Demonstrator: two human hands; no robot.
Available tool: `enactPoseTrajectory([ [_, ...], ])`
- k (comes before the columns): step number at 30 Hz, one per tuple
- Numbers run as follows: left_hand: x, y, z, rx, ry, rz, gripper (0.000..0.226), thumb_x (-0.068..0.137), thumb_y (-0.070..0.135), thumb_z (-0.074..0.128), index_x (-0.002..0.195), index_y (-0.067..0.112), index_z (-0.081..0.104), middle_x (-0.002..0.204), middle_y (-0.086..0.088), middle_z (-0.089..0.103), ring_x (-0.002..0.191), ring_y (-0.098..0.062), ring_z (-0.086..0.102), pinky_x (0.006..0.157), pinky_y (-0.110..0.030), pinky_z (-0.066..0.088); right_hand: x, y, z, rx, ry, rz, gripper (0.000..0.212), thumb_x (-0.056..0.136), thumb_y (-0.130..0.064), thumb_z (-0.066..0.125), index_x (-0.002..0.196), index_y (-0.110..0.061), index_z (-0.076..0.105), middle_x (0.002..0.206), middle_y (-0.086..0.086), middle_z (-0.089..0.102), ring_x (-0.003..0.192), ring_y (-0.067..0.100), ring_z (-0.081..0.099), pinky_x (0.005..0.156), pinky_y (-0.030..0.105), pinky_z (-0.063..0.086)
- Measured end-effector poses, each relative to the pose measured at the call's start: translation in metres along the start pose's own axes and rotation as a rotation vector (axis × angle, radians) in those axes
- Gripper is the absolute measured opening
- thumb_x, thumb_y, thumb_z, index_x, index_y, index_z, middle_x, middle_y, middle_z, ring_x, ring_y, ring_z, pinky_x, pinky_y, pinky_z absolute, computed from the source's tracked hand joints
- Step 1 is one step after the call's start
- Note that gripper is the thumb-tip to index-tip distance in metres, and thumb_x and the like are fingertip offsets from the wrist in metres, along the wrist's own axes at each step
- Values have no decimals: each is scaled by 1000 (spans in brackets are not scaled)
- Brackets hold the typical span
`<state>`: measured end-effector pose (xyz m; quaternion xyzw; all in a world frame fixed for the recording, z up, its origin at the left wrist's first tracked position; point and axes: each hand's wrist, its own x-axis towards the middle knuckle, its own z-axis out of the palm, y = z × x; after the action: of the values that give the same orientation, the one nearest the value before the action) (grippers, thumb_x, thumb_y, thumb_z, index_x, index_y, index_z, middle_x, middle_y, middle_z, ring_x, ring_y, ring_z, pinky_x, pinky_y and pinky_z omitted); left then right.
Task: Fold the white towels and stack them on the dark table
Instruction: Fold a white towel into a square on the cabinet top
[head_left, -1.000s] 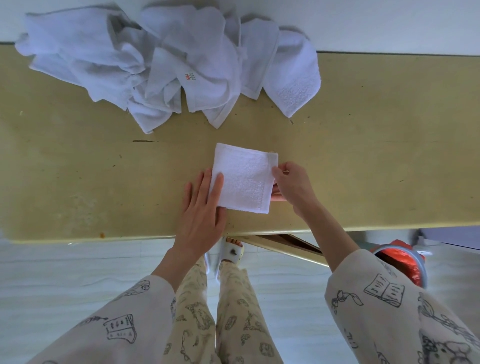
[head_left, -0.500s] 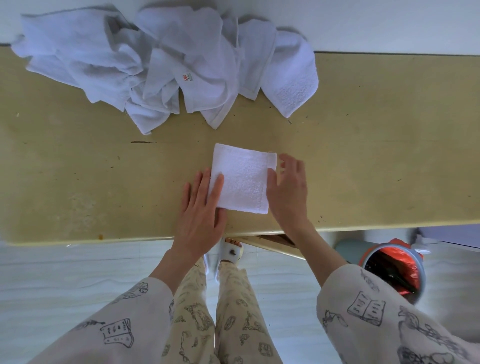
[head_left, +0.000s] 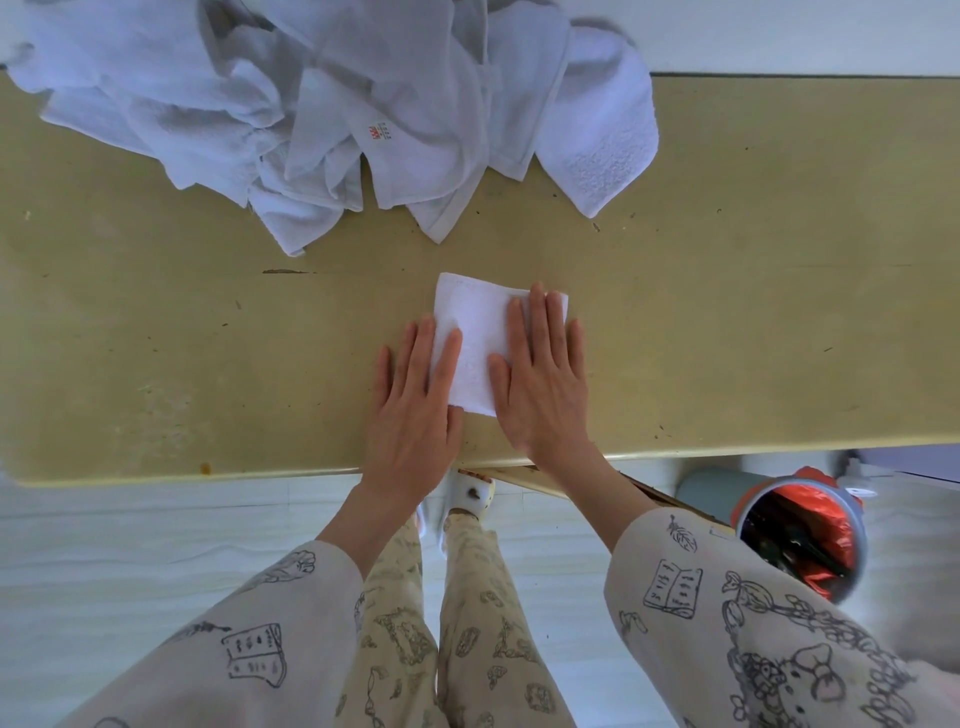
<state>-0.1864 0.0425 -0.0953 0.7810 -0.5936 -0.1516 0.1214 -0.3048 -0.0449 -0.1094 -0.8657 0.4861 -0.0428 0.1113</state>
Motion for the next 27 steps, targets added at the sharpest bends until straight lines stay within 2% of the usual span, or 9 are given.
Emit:
enactPoseTrajectory([
  [7,16,3,0,67,37,-21,59,84,10,26,143,15,24,147,-19,31,138,-32,26,111,-51,23,1,0,1,-10,14,8,57,95,-35,27,142,-2,31,150,20,28,141,29,20,114,45,13],
  [11,19,-7,0,104,47,-37,64,85,1,48,143,16,24,145,-21,33,138,-33,27,111,-52,23,1,-2,1,-10,8,27,58,95,-36,26,143,-3,31,151,19,26,142,28,18,115,44,11],
  [14,16,-12,-2,80,-9,-93,69,84,0,50,144,13,17,148,-21,28,140,-31,21,113,-52,18,1,-2,0,-21,7,27,58,95,-36,27,143,-3,31,151,19,27,141,28,18,115,43,12],
  [18,12,-32,-13,96,-205,-53,67,87,40,33,141,2,19,148,-23,26,139,-32,17,111,-58,18,2,-2,1,-40,14,36,58,94,-37,28,141,-3,34,149,19,30,140,28,18,114,44,14],
  [20,9,-47,-24,111,-282,46,92,81,69,28,144,3,17,152,-19,15,141,-27,5,115,-49,7,2,-3,0,-55,9,38,57,94,-37,29,141,-4,35,149,19,31,140,29,19,114,44,14],
  [22,16,-54,-43,3,-334,50,100,74,79,30,147,12,10,155,-7,-1,142,-16,-11,116,-35,-5,3,-2,1,-69,5,30,57,94,-36,29,140,-4,36,149,19,31,139,30,20,114,44,15],
  [23,23,-54,-53,-72,-342,28,92,77,71,40,147,17,14,156,-2,3,143,-13,-8,116,-33,-1,3,-2,1,-70,2,24,57,94,-37,29,140,-4,36,149,19,32,139,30,20,114,44,14],
  [25,46,-48,-69,-203,-235,-23,64,83,45,58,138,20,38,142,-1,35,134,-15,26,112,-36,25,3,-1,1,-67,-1,13,58,94,-37,28,140,-4,34,149,19,31,140,30,18,114,45,14],
  [27,77,-37,-77,-317,-214,-81,46,83,35,64,125,22,50,105,4,52,98,-12,49,90,-32,44,4,0,1,-72,0,-2,58,94,-37,28,141,-4,34,149,20,32,140,30,19,114,46,15],
])
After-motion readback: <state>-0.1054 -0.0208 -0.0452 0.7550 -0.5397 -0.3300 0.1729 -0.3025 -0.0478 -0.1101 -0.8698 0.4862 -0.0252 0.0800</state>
